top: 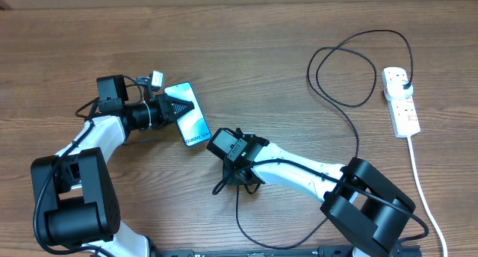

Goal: Plug charger to phone and switch on socket
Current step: 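Lift the plug with the right gripper toward the phone's bottom port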

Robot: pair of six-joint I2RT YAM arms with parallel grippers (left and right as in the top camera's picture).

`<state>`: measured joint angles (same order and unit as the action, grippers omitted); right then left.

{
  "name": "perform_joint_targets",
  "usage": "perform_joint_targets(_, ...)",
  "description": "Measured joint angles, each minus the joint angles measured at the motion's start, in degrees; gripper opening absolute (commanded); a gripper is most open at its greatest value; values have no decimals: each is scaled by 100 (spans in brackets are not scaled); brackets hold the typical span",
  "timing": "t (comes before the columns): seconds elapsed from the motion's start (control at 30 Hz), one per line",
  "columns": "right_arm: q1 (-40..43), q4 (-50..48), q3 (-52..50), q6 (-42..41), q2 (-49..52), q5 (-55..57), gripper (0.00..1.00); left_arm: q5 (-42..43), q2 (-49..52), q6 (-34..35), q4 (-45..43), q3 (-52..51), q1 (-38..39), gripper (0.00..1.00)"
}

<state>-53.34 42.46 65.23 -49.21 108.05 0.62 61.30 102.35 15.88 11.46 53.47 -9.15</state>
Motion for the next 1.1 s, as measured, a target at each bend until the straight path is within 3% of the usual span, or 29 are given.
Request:
perform_joint_targets(0.3,7,44,-66,750,-179,-350,4,382,0,-341,-79,0,0,4)
perform_joint_targets(0.73,7,-179,-81,2389,-1419,-1908,4,1196,0,-802,-103,0,0,4)
perform_joint_targets(0.87,7,-874,-267,2645,-1499,-2413,4,1239,0,-844,-103,0,0,4)
perform_joint_targets(1.1,11,-3047,-1486,2527,-1497,-2852,4,1248,0,-861,-103,0,0,4)
